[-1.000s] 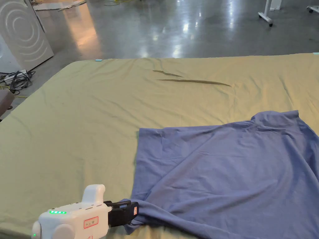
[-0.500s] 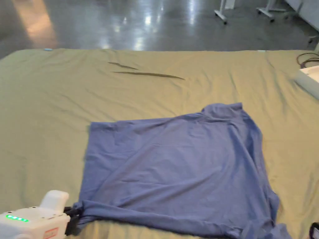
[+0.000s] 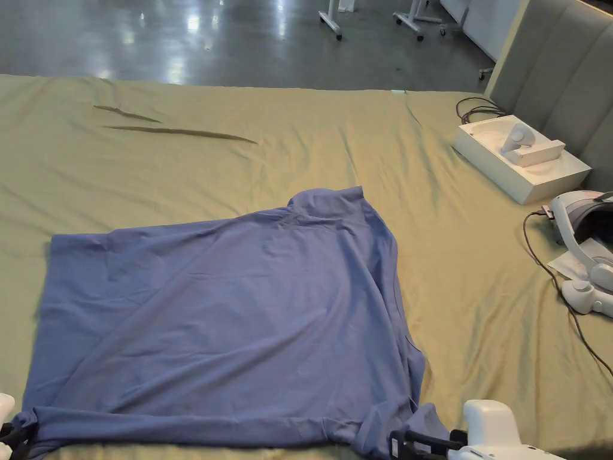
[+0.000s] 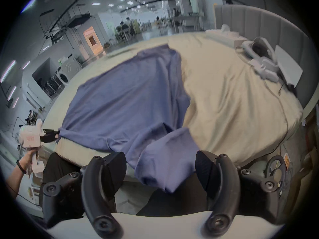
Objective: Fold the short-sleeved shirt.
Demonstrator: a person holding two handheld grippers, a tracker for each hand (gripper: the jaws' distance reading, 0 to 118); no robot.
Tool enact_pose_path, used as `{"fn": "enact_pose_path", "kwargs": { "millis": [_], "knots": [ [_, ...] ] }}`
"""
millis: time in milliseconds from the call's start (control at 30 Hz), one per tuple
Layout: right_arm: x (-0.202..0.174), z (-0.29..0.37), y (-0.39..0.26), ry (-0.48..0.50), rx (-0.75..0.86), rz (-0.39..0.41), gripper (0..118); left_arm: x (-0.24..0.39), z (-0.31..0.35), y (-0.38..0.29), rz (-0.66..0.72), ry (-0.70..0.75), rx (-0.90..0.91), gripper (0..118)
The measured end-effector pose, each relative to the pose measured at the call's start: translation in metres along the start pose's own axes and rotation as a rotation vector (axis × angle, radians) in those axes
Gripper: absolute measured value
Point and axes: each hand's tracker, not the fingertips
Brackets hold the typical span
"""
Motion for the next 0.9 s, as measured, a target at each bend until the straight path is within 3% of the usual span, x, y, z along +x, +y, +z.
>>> {"fn": "enact_pose_path", "kwargs": {
  "millis": [33, 67, 100, 133, 267, 367, 500, 833, 900],
  "knots": [
    [-0.003, -0.006, -0.001, -0.019, -0.021, 0.016, 87, 0.001, 0.001, 0.000, 0.001, 0.000, -0.001, 3],
    [-0.005, -0.013, -0.001, -0.030, -0.048, 0.047, 77, 0.001, 0.001, 0.000, 0.003, 0.001, -0.002, 3],
    [-0.005, -0.017, 0.001, -0.016, -0.091, 0.050, 49, 0.000, 0.000, 0.001, 0.007, 0.000, -0.001, 3],
    [-0.006, -0.019, 0.003, -0.014, -0.090, 0.036, 8, -0.001, 0.001, 0.001, 0.014, -0.003, 0.000, 3],
    [-0.003, -0.013, 0.008, 0.001, -0.079, 0.004, 9, 0.001, 0.019, -0.006, 0.032, 0.001, 0.071, 3],
    [-0.001, 0.008, 0.008, 0.009, -0.007, 0.007, 9, 0.000, 0.041, -0.023, 0.011, -0.009, 0.193, 3],
    [0.007, 0.042, 0.004, 0.022, 0.103, -0.052, 9, 0.002, 0.069, -0.040, 0.040, -0.046, 0.258, 3],
    [0.018, 0.060, 0.010, -0.001, 0.149, 0.027, 9, 0.012, 0.082, -0.054, 0.054, -0.109, 0.346, 3],
    [0.015, 0.059, 0.023, -0.012, 0.160, 0.080, 9, 0.013, 0.080, -0.048, 0.053, -0.120, 0.338, 3]
  ]
}}
